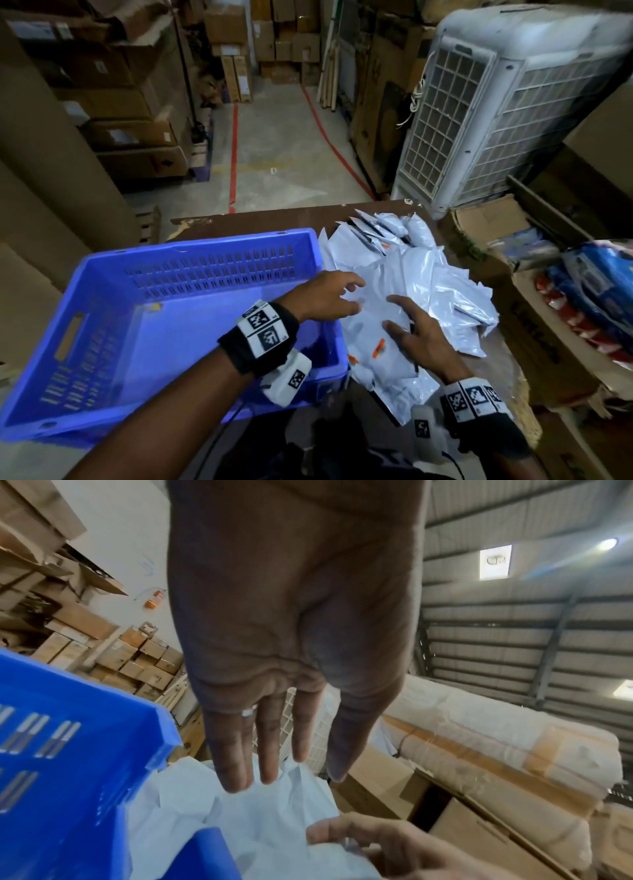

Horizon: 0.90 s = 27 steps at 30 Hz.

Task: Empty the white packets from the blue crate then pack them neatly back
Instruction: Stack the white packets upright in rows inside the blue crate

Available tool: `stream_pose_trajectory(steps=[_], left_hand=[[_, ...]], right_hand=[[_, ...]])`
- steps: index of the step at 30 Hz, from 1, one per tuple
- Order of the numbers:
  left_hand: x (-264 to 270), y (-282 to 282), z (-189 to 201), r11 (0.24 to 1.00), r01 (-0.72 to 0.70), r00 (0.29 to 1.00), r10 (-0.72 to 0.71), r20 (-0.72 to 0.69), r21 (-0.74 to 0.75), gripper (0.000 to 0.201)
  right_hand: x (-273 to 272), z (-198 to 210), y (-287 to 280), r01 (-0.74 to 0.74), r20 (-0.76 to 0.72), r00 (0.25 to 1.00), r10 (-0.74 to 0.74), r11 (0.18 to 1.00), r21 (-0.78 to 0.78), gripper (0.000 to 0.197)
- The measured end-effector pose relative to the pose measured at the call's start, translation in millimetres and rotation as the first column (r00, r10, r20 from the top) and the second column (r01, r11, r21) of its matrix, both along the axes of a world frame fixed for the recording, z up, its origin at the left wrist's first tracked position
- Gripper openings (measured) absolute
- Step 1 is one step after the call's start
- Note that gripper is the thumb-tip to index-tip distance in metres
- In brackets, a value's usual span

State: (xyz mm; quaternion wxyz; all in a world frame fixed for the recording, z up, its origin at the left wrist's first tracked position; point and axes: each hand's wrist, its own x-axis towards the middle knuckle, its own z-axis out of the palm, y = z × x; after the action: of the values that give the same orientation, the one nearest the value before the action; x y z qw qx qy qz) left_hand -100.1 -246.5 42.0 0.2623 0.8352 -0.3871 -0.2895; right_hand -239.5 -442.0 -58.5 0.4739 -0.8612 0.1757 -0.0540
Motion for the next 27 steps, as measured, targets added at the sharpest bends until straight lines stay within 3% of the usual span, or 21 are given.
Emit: stream_pose_trajectory(steps=[4, 11, 13, 16, 19, 22, 25, 27], left_hand=[[1, -32, -13, 0.985, 0.074, 0.995, -0.083, 0.056, 0.153, 0.06], [-8, -78, -30, 0.867, 0.226, 0.942, -0.31, 0.126, 0.444, 0.074], [-10, -86, -34, 0.833, 0.213, 0.911, -0.358, 0.205, 0.51, 0.068], [-12, -98, -38, 0.847, 0.166, 0.855, -0.379, 0.355, 0.504, 0.04], [-9, -108, -33, 0.841, 0.156, 0.847, -0.383, 0.367, 0.519, 0.032], [4, -113, -18, 0.896, 0.182, 0.901, -0.317, 0.296, 0.406, 0.03], [21, -112, 3, 0.977, 0.158, 0.957, -0.188, 0.222, 0.146, 0.031], [30, -109, 11, 0.99, 0.137, 0.97, -0.129, 0.207, -0.027, 0.03]], right_hand=[[-9, 3, -16, 0.004, 0.089, 0.996, -0.017, 0.99, 0.139, 0.023], [-17, -1, -56, 0.07, 0.063, 0.995, -0.082, 0.983, 0.171, 0.028], [-19, -1, -64, 0.082, 0.081, 0.992, -0.098, 0.98, 0.179, 0.03], [-23, -1, -74, 0.103, 0.098, 0.988, -0.123, 0.976, 0.189, 0.033], [-26, 2, -84, 0.133, 0.104, 0.982, -0.16, 0.964, 0.231, 0.041], [-27, 6, -97, 0.16, 0.088, 0.978, -0.188, 0.953, 0.256, 0.044], [-27, 10, -109, 0.27, 0.072, 0.948, -0.311, 0.9, 0.343, 0.036], [-25, 16, -113, 0.331, 0.08, 0.914, -0.398, 0.844, 0.423, 0.031]])
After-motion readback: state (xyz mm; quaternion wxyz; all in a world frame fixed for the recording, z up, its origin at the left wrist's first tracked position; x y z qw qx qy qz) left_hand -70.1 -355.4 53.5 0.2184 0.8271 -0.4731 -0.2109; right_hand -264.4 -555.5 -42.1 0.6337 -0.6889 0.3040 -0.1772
